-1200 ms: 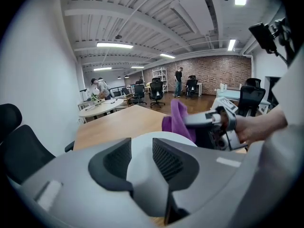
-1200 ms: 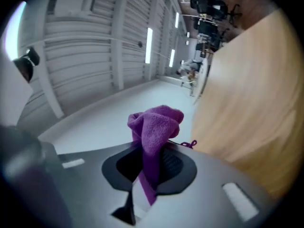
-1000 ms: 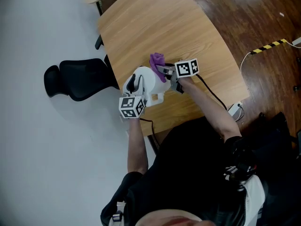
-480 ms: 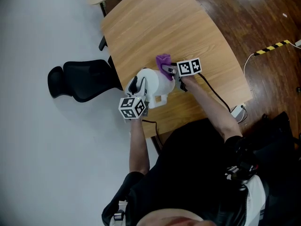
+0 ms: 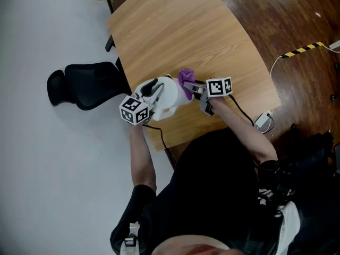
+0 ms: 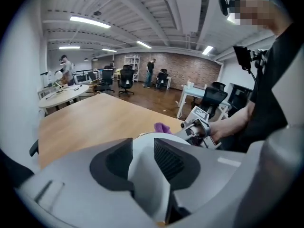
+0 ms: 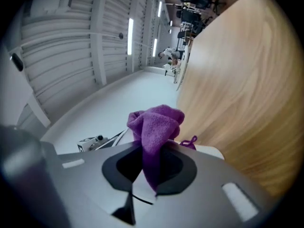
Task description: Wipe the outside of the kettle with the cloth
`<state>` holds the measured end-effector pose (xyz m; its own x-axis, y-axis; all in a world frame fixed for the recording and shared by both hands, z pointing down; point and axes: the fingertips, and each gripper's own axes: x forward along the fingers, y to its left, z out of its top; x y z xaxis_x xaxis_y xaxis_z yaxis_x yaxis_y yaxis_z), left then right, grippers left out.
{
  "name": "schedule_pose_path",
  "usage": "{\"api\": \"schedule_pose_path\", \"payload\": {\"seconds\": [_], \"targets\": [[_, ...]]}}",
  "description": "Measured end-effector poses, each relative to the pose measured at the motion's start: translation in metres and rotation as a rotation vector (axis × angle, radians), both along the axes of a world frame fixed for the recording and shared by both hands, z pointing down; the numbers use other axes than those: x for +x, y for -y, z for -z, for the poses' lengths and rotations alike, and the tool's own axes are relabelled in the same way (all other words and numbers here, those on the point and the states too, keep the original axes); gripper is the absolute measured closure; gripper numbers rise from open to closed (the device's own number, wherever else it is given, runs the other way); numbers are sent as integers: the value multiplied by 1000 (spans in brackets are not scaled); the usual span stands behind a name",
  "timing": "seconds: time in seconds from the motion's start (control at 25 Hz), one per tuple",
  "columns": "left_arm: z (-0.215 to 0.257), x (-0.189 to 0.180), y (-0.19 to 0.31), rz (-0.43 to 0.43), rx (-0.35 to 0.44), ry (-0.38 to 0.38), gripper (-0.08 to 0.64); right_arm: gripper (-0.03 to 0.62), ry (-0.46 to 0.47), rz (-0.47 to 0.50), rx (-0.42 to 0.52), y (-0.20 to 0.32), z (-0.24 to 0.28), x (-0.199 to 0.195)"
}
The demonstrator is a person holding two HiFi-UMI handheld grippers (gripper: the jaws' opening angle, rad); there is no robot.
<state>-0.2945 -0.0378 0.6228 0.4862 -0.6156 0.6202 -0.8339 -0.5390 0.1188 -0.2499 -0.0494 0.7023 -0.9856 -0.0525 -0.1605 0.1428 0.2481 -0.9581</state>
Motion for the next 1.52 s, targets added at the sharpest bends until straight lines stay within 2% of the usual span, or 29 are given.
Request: {"api": "schedule_pose_path", "payload": {"seconds": [0.04, 0.12, 0.24, 0.28, 0.32, 0.4, 0.48, 0.56, 0.64, 0.68, 0.8, 0.84, 0.92, 1.0, 1.08, 1.12, 1.2, 1.28, 1.4, 1.52], "targets": [[2, 2, 1, -3, 5, 2, 554, 551, 0, -16, -34, -3, -5, 8], [9, 2, 2, 68, 39, 32, 554, 549, 40, -49, -74, -5, 1, 23], [19, 9, -4, 172, 90, 92, 554, 551, 256, -87, -27, 1, 70, 42], [17, 14, -7, 187, 90, 110, 554, 550, 293, -81, -17, -1, 88, 42], [12, 19, -10, 197, 85, 129, 554, 549, 292, -70, -8, -5, 95, 39], [4, 26, -14, 212, 92, 154, 555, 547, 226, -65, 27, -10, 79, 26], [2, 30, -16, 215, 115, 155, 555, 545, 119, -88, -10, -9, 32, 15], [3, 33, -18, 205, 134, 156, 555, 546, -67, -87, -109, -12, -43, 9], [3, 36, -19, 200, 144, 161, 555, 549, -280, -41, -189, -19, -119, 8], [4, 37, -18, 201, 148, 164, 555, 549, -357, -8, -210, -22, -144, 7], [3, 35, -18, 198, 161, 169, 555, 554, -458, 75, -182, -22, -154, 5], [2, 34, -20, 199, 162, 168, 555, 552, -453, 82, -167, -20, -147, 5], [3, 28, -25, 244, 156, 168, 556, 549, -357, 36, -150, -9, -113, 11], [5, 11, -28, 358, 162, 187, 556, 549, -169, -62, -64, 14, -47, 17], [4, -2, -28, 433, 154, 186, 556, 549, 19, -121, 74, 32, 28, 17], [2, -3, -27, 438, 145, 173, 556, 549, 72, -111, 134, 33, 55, 13], [-2, 1, -26, 423, 135, 164, 556, 547, 98, -42, 185, 24, 75, -1], [-3, 4, -26, 412, 137, 181, 556, 545, 48, 8, 153, 20, 54, -14], [-3, 6, -26, 412, 140, 194, 556, 548, -206, 45, 111, 17, -33, -25], [-3, 6, -26, 410, 144, 197, 556, 548, -416, 83, -1, 10, -120, -26]]}}
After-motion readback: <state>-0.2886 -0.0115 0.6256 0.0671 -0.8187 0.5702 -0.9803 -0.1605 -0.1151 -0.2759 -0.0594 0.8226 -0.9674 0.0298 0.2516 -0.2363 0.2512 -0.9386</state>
